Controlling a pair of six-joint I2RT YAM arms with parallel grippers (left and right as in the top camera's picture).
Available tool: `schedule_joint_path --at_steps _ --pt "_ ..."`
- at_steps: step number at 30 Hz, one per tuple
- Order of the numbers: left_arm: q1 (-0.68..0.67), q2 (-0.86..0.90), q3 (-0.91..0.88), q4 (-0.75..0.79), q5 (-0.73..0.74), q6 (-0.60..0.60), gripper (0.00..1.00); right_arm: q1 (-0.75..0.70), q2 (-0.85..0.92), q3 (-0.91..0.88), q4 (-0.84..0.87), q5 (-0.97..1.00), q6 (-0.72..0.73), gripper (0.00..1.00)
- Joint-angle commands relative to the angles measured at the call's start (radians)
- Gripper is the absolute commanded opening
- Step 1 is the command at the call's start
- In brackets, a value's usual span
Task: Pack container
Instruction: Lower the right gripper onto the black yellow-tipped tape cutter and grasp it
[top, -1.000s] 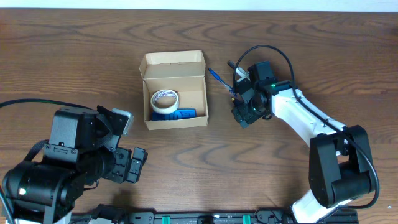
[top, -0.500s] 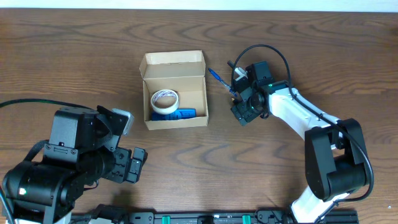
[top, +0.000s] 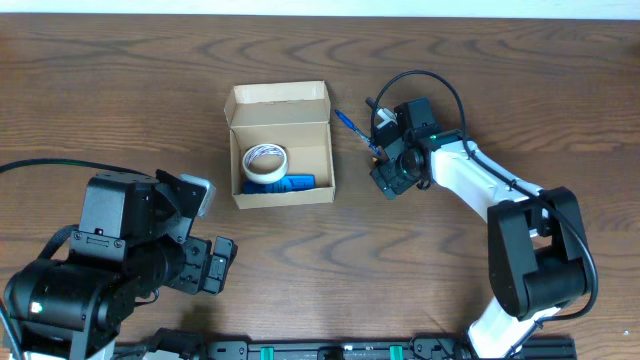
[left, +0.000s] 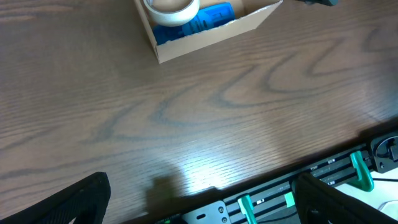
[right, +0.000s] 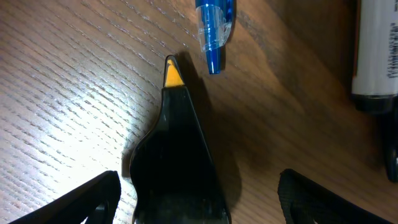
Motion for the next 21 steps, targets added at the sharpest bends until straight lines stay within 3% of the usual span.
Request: schedule_joint_path --at_steps 1,13,21 --pt "0.002 -0.001 0.016 -0.004 0.006 0.018 0.95 0.004 0.034 -0.005 0.002 -0.002 -0.019 0.84" --pt "0.002 -0.001 0.016 -0.004 0.006 0.018 0.95 0.004 0.037 -0.005 0.009 -0.002 -0.018 0.8" --pt "0.002 -0.001 0.016 -0.004 0.006 0.018 0.95 0.004 0.037 -0.005 0.006 -0.001 -0.01 0.66"
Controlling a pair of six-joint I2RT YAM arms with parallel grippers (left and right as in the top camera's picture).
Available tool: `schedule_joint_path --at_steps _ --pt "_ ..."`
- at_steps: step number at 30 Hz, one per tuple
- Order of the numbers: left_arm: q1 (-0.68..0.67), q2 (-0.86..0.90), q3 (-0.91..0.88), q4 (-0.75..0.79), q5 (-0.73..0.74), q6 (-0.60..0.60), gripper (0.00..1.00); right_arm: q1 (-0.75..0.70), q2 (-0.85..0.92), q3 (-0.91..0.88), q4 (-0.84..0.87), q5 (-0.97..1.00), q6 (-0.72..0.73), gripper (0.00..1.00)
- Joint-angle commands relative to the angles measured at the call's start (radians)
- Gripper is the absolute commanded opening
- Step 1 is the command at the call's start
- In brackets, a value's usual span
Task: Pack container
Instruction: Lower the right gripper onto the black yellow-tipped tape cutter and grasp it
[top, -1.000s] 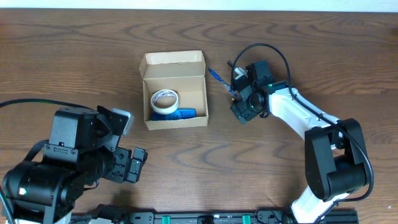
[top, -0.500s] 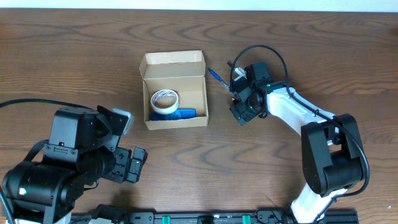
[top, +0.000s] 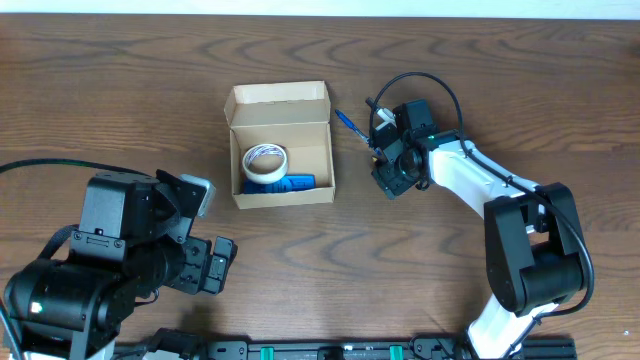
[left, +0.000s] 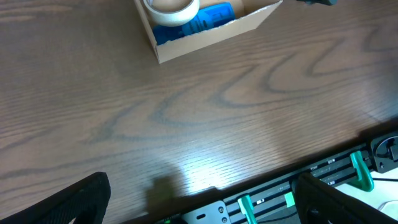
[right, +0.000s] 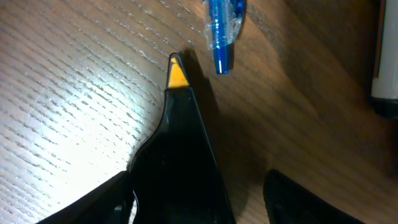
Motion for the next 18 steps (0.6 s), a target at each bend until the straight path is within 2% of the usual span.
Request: schedule_joint_path --at_steps 1,3,8,16,18 --pt "0.002 -0.001 0.017 -0.004 0.006 0.018 0.95 0.004 0.017 -0.005 0.0 0.003 -0.004 0.64" --pt "0.002 -0.001 0.017 -0.004 0.006 0.018 0.95 0.004 0.017 -0.005 0.0 0.003 0.0 0.59" --pt "0.002 -0.001 0.017 -0.004 0.006 0.018 0.95 0.004 0.017 -0.005 -0.001 0.003 0.008 0.57" --pt "0.002 -0.001 0.017 -0.004 0.006 0.018 0.95 0.004 0.017 -0.005 0.0 0.003 0.023 0.44" --pt "0.002 -0.001 0.017 -0.004 0.006 0.018 0.95 0.004 0.017 -0.005 -0.001 0.003 0.023 0.43"
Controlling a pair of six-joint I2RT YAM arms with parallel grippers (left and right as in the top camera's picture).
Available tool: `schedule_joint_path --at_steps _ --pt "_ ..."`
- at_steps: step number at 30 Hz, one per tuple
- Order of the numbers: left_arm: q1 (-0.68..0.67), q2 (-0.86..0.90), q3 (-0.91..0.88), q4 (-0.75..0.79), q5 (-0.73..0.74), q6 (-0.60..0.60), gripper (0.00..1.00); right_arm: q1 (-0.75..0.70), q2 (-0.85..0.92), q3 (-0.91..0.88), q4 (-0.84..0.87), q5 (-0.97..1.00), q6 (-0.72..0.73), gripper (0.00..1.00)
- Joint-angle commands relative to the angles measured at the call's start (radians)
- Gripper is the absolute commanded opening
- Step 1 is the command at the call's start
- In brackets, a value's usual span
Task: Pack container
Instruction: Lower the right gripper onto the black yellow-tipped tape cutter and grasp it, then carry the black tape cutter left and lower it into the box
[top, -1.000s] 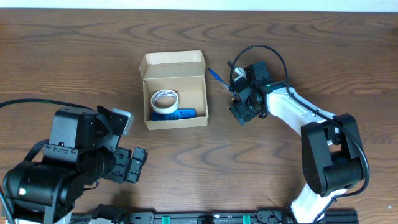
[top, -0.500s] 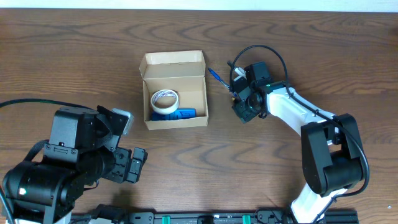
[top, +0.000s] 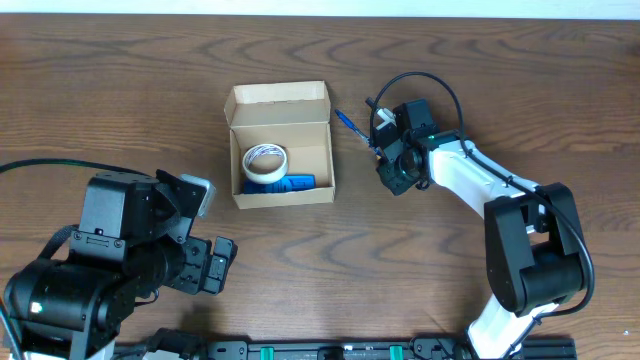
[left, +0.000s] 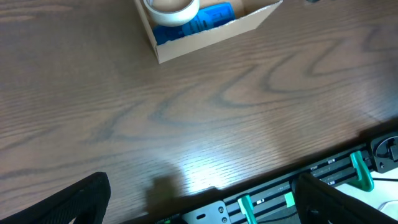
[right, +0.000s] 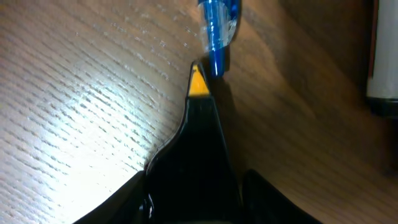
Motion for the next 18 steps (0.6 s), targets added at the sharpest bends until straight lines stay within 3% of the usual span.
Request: schedule_joint_path --at_steps 1,18 --pt "0.002 -0.001 0.016 -0.004 0.006 0.018 0.95 0.004 0.016 -0.005 -0.004 0.003 0.011 0.42" --pt "0.002 -0.001 0.016 -0.004 0.006 0.018 0.95 0.004 -0.009 0.123 -0.097 0.002 0.075 0.35"
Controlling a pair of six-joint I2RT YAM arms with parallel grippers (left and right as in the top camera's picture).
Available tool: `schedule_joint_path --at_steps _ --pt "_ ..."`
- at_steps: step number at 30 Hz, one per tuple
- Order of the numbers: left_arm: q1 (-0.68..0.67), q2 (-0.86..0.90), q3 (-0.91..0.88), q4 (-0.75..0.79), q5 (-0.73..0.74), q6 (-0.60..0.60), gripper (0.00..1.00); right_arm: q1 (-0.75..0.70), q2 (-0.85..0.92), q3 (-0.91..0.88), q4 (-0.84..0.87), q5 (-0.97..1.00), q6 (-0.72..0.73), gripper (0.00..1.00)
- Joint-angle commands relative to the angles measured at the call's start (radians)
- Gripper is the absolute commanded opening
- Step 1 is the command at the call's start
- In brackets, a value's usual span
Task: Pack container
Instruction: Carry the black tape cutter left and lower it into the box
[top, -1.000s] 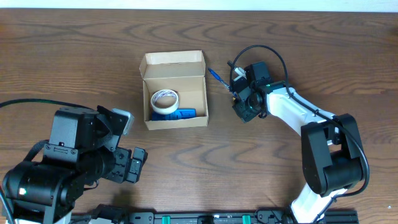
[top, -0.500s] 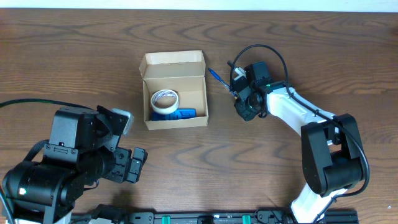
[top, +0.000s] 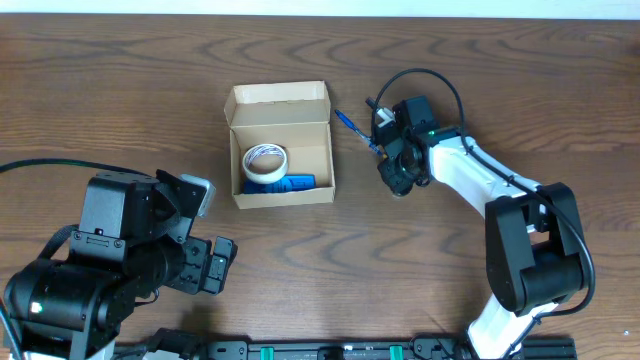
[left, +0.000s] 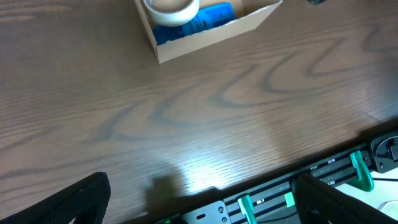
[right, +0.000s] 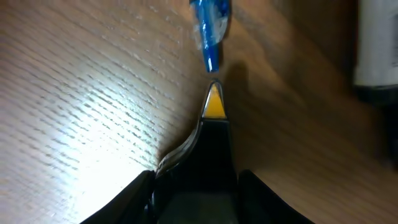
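Note:
An open cardboard box (top: 280, 95) holds a roll of white tape (top: 265, 160) and a blue item (top: 291, 184). To its right my right gripper (top: 398, 172) is low over the table. In the right wrist view its fingers (right: 142, 198) are pressed against both sides of a black highlighter with a yellow tip (right: 214, 106), so my right gripper (right: 196, 196) is shut on it. A blue pen (right: 210, 25) lies just beyond the tip. My left gripper (left: 205, 205) stands open near the front edge, nothing between its fingers (left: 81, 198).
A white marker (right: 376, 43) lies at the right edge of the right wrist view. The blue pen (top: 350, 126) lies between the box and my right gripper. A rail with green clips (left: 298, 193) runs along the table's front edge.
My right gripper's fingers have drawn in tighter against the black highlighter, whose yellow tip now points straight at the blue pen. The left arm has not moved.
My right gripper first stood wide open around the black highlighter beside the blue pen. Its fingers were closer at each later moment, and the highlighter turned more upright in view. Now they clamp it. My left gripper and the box stayed as they were.

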Motion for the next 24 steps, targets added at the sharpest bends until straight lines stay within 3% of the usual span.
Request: schedule_joint_path --at_steps 1,9,15,20,24 --pt "0.002 -0.001 0.016 -0.004 0.006 0.018 0.95 0.004 -0.013 0.094 -0.034 -0.001 0.033 0.35" --pt "0.002 -0.001 0.016 -0.004 0.006 0.018 0.96 0.027 -0.027 0.358 -0.24 -0.004 0.129 0.35" --pt "0.002 -0.001 0.016 -0.004 0.006 0.018 0.95 0.129 -0.027 0.597 -0.382 -0.005 0.215 0.35" --pt "0.002 -0.001 0.016 -0.004 0.006 0.018 0.95 0.254 -0.027 0.718 -0.394 -0.004 0.298 0.32" --pt "0.002 -0.001 0.016 -0.003 0.006 0.018 0.95 0.347 -0.022 0.703 -0.371 0.002 0.415 0.3"
